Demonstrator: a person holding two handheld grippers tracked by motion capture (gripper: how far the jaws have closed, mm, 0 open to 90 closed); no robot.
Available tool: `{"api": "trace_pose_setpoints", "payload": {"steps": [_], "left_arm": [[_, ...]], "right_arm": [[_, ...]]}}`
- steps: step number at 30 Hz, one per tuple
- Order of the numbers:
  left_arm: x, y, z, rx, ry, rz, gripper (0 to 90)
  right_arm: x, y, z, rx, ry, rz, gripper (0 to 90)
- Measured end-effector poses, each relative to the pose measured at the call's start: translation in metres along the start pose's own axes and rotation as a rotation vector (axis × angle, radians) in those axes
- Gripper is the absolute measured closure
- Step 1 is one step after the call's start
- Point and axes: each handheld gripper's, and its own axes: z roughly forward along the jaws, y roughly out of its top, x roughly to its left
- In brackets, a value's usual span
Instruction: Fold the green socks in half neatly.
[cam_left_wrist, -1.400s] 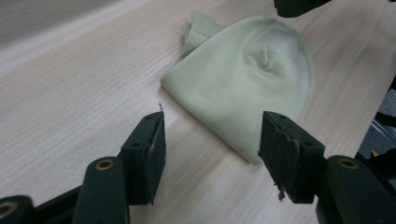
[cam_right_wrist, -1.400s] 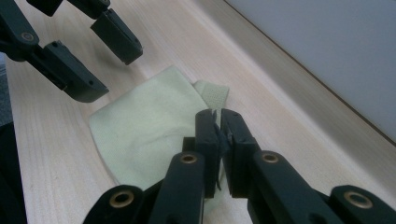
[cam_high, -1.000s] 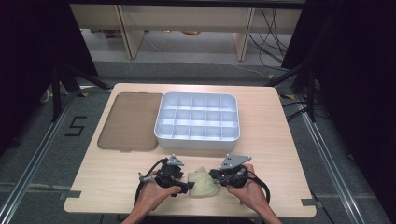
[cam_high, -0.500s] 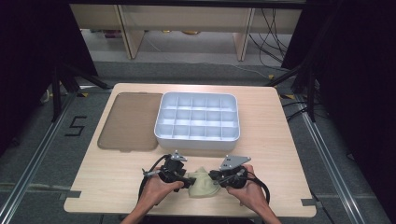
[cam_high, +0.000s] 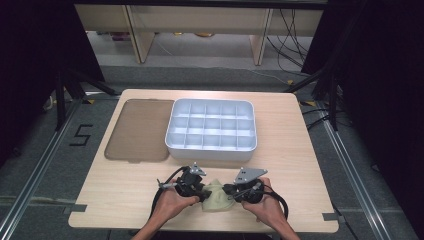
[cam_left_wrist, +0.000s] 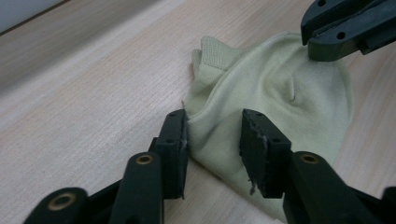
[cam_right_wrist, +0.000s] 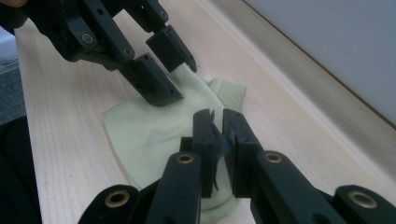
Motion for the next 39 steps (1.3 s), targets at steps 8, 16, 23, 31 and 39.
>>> {"api": "trace_pose_setpoints", "payload": {"steps": [8,16,23,31,39], "left_arm": [[0.0,-0.001,0.0,-0.022,-0.004,0.017,76.8],[0.001,0.0,-0.002,-0.01,-0.012,0.035,80.1],[0.002,0.0,-0.004,-0.015,-0.038,0.018,80.6],[0.004,-0.001,-0.004,-0.02,-0.047,0.003,80.7],[0.01,-0.001,-0.009,-0.002,-0.055,0.011,80.7]], "right_arm": [[0.0,0.002,0.004,-0.015,-0.019,-0.009,84.1],[-0.001,0.004,0.01,-0.013,-0.022,-0.004,84.1],[-0.003,0.011,0.024,-0.022,-0.024,0.009,84.2],[-0.003,0.01,0.039,0.006,-0.028,0.022,84.8],[0.0,0.013,0.029,-0.044,-0.004,0.022,84.8]]}}
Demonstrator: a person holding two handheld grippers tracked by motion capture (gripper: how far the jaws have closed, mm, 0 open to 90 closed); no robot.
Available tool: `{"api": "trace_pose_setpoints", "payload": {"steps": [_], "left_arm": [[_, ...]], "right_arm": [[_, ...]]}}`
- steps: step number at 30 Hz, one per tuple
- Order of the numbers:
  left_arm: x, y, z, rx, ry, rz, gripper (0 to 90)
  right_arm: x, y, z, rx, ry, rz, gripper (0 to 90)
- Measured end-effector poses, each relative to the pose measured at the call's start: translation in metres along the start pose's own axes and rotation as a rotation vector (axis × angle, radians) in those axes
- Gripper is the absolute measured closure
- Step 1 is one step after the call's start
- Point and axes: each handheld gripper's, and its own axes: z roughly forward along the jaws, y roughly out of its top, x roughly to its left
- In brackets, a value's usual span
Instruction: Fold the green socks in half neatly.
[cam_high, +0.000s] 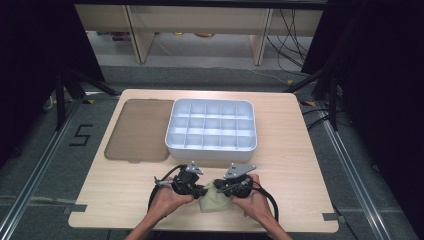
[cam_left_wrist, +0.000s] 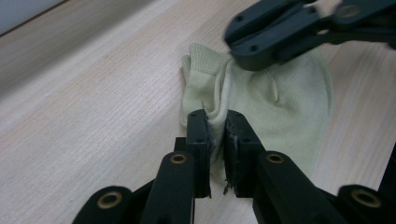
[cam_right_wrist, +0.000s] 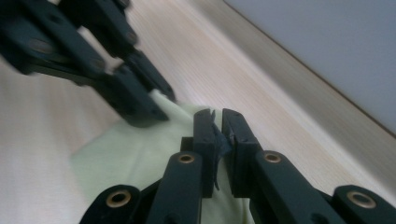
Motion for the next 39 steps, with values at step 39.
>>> {"api": "trace_pose_setpoints", "payload": {"steps": [39], "left_arm": [[0.004,0.009,-0.016,0.032,0.001,0.011,80.6]], "right_arm": [[-0.007,-0.011,-0.013,0.011,0.012,0.037,85.1]]}}
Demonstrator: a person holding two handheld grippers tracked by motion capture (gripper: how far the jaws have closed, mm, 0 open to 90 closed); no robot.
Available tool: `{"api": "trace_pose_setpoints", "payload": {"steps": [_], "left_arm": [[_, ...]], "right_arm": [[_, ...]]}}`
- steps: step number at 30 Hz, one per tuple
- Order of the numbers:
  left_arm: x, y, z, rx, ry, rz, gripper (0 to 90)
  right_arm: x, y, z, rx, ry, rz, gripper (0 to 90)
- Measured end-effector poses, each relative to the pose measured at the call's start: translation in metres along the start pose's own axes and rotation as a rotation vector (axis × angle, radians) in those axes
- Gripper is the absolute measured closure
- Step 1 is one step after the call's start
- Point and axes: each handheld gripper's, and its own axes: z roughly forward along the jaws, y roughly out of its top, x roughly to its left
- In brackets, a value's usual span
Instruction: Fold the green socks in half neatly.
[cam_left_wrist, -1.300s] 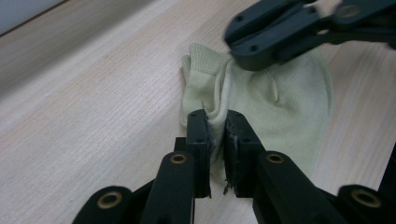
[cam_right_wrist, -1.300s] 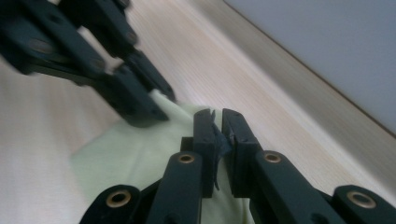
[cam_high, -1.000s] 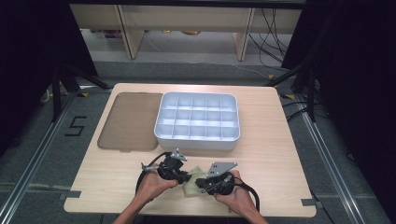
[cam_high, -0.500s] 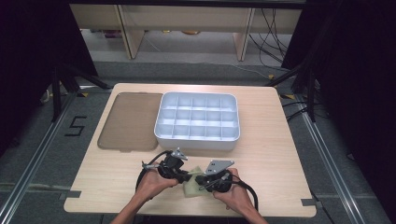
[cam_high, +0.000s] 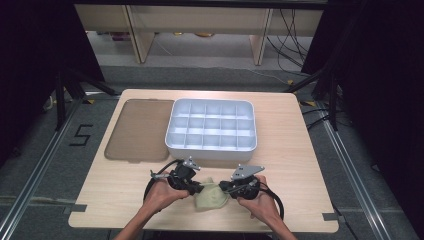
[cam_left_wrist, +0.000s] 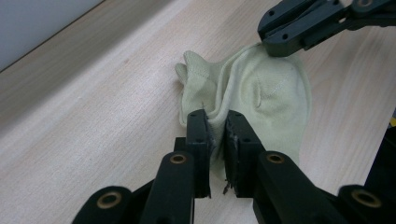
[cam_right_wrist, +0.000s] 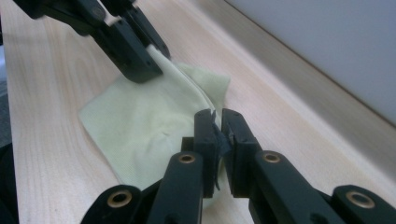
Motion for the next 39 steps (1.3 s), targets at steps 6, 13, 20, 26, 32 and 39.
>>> {"api": "trace_pose_setpoints", "payload": {"steps": [6,13,20,26,32,39], "left_arm": [[-0.002,0.004,-0.005,-0.021,-0.013,-0.014,80.2],[-0.011,0.013,0.0,-0.094,-0.038,-0.033,79.7],[-0.018,0.022,0.008,-0.116,-0.056,-0.051,79.7],[-0.022,0.026,0.013,-0.111,-0.052,-0.043,80.0],[-0.021,0.028,0.015,-0.107,-0.051,-0.042,80.0],[-0.026,0.032,0.017,-0.103,-0.047,-0.029,80.0]], "right_arm": [[0.001,-0.003,0.012,0.044,0.017,-0.008,86.9],[-0.002,-0.004,0.012,0.04,0.037,0.025,87.4],[-0.004,-0.005,0.012,0.028,0.033,0.026,87.5],[-0.013,-0.006,0.002,0.011,0.012,0.06,85.8],[-0.025,-0.012,-0.018,-0.01,-0.011,0.088,86.0],[-0.021,-0.021,-0.009,0.081,0.023,0.08,86.6]]}}
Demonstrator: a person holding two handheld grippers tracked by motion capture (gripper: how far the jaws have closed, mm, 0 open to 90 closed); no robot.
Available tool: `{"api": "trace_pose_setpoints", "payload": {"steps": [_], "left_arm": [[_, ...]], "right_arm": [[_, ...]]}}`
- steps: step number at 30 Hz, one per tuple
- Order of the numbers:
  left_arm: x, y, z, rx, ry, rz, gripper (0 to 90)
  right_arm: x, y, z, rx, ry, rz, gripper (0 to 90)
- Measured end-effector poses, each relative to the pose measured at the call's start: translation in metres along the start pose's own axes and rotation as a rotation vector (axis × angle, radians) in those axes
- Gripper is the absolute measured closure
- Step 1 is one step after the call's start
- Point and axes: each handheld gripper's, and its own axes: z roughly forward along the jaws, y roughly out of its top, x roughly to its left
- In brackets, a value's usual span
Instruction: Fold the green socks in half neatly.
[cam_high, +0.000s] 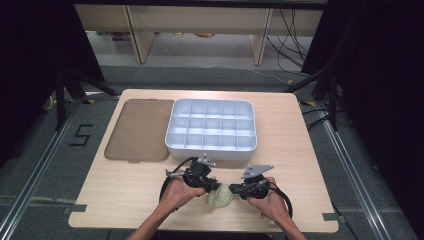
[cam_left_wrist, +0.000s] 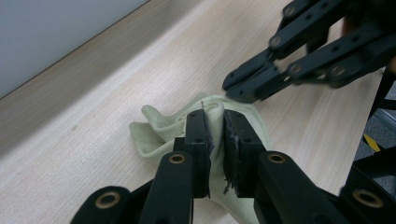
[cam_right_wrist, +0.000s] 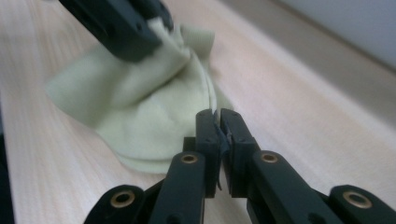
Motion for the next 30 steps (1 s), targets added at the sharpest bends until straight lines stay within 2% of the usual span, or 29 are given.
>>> {"api": "trace_pose_setpoints", "payload": {"steps": [7,8,9,13,14,15,18,21,26,30], "left_arm": [[-0.005,0.002,0.008,0.007,0.007,0.018,79.9],[-0.006,0.003,0.01,0.032,0.01,0.045,79.9],[-0.006,0.003,0.01,0.032,0.01,0.045,79.9],[-0.01,0.005,0.016,0.046,0.018,0.045,79.9],[-0.01,0.006,0.017,0.06,0.024,0.057,79.9],[-0.01,0.008,0.019,0.068,0.022,0.063,80.0],[-0.012,0.009,0.021,0.065,0.019,0.046,79.9],[-0.01,0.01,0.024,0.074,0.01,0.041,79.9],[-0.009,0.011,0.025,0.085,0.01,0.044,79.7],[-0.01,0.01,0.027,0.09,0.017,0.058,79.6]], "right_arm": [[0.0,-0.001,0.003,0.001,-0.001,-0.009,87.4],[-0.001,0.0,0.002,0.002,-0.006,-0.011,86.9],[-0.001,0.0,0.002,0.002,-0.006,-0.011,86.9],[0.001,0.001,-0.007,-0.021,0.002,0.001,86.5],[0.002,0.002,-0.011,-0.026,-0.002,-0.012,86.3],[0.007,0.001,-0.016,-0.023,-0.002,-0.046,86.3],[0.014,-0.004,-0.02,-0.006,-0.001,-0.047,86.4],[0.021,-0.01,-0.027,-0.009,0.013,-0.071,86.5],[0.023,-0.012,-0.027,-0.019,0.005,-0.079,86.5],[0.02,-0.011,-0.025,-0.016,-0.005,-0.046,86.4]]}}
